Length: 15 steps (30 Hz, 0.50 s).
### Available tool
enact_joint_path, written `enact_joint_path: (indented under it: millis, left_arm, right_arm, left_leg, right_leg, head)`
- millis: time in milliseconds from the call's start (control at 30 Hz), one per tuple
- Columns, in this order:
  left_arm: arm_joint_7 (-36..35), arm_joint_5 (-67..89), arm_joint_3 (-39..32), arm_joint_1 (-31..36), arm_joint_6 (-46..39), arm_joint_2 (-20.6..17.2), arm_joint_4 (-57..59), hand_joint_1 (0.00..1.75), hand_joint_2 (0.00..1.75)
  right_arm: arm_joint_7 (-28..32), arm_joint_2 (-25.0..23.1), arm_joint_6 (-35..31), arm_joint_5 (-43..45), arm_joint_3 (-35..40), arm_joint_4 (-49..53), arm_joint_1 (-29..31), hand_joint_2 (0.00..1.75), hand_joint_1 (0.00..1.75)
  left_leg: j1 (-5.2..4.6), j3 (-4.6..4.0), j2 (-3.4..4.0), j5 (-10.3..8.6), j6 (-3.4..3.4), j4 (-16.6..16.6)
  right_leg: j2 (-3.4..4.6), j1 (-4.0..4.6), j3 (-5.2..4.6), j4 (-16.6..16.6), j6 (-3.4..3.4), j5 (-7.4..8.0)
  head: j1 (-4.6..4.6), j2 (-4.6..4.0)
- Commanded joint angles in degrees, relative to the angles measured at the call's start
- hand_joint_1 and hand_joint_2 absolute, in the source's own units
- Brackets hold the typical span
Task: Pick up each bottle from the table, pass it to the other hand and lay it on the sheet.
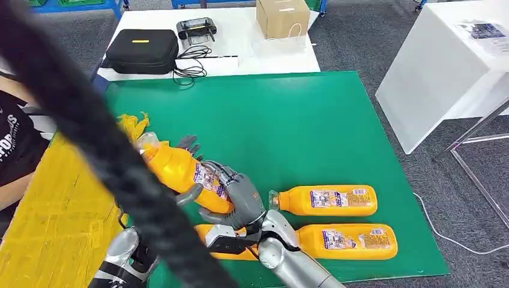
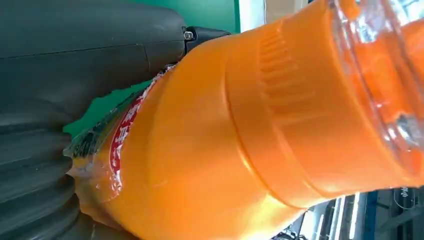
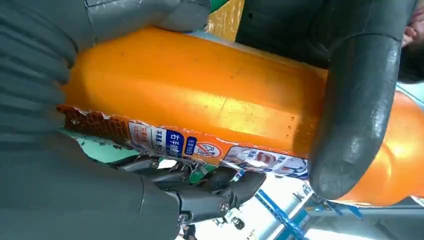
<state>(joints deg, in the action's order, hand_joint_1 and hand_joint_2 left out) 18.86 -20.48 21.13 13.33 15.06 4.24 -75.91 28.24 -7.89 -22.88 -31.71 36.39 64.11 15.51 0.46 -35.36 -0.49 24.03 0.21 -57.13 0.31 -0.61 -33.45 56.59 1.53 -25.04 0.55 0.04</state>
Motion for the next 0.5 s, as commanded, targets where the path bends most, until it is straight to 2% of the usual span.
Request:
enact_joint_path:
  millis: [33, 467, 500]
  left_arm:
    - [-0.21, -0.05, 1.76, 2.65, 0.21, -1.06, 3.42, 0.0, 1.75]
    - [0.01, -0.29, 1.44, 2.4, 0.09, -0.9, 3.14, 0.0, 1.75]
    - [0.51, 0.15, 1.21, 2.14, -0.86, -0.77, 2.67, 0.0, 1.75]
  right_arm:
    - [-0.18, 1.08, 0.21, -0.16, 2.55, -4.23, 2.08, 1.75, 1.75]
    - [-0.32, 0.99, 0.32, -0.12, 2.64, -4.69, 2.12, 1.75, 1.75]
    - [-0.4, 0.99, 0.04, -0.08, 2.67, -4.81, 2.01, 1.75, 1.75]
  left_leg:
    - [0.01, 0.17, -0.02, 0.02, 0.02, 0.04]
    - [0.0, 0.14, -0.01, 0.02, 0.02, 0.04]
    - [0.08, 0.45, 0.02, 0.15, 0.03, -0.01]
  right_leg:
    - [-0.07, 0.02, 0.21, -0.07, -0.02, -0.02]
    - [-0.05, 0.01, 0.16, -0.06, -0.01, -0.02]
    - [-0.07, 0.11, 0.53, -0.12, -0.04, -0.1]
  head:
    - [0.0, 0.0]
    - [0.0, 0.0]
    - [0.0, 0.0]
